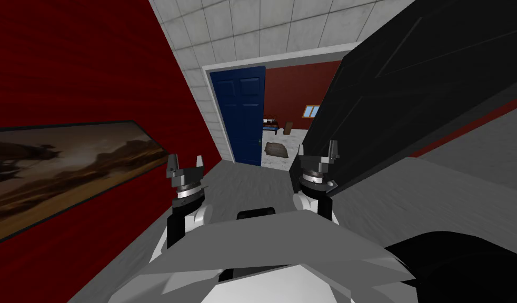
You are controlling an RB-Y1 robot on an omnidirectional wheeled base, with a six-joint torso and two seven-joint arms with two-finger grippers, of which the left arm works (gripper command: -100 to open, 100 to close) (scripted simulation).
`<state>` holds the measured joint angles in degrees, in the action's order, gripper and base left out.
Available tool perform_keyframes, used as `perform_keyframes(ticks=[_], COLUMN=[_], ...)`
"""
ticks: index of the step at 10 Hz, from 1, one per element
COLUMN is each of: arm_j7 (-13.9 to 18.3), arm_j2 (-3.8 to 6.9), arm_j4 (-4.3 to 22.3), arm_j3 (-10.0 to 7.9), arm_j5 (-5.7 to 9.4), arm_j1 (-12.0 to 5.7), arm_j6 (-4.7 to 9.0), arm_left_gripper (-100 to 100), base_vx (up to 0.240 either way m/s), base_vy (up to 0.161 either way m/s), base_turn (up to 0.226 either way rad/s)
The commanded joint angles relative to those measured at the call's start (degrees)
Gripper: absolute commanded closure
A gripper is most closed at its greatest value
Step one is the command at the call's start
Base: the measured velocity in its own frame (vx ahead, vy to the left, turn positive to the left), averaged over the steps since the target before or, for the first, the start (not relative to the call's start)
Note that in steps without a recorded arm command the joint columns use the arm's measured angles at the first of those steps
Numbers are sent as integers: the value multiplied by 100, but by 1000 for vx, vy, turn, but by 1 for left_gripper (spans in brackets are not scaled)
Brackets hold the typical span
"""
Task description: Pull the door open
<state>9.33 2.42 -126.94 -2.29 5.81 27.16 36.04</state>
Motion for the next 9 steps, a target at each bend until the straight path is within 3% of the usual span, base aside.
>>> perform_keyframes(ticks=[1, 4, 9], arm_j7=[9, 21, 56], arm_j2=[44, 98, 228], arm_j4=[170, 407, 1058], arm_j3=[4, 10, 26], arm_j5=[-11, -27, -69], arm_j1=[-28, -67, -173], arm_j6=[29, 68, 178], arm_left_gripper=[-100, -100, -100], base_vx=[87, 170, 168], base_vy=[105, -83, -53], base_turn=[-57, -52, -72])
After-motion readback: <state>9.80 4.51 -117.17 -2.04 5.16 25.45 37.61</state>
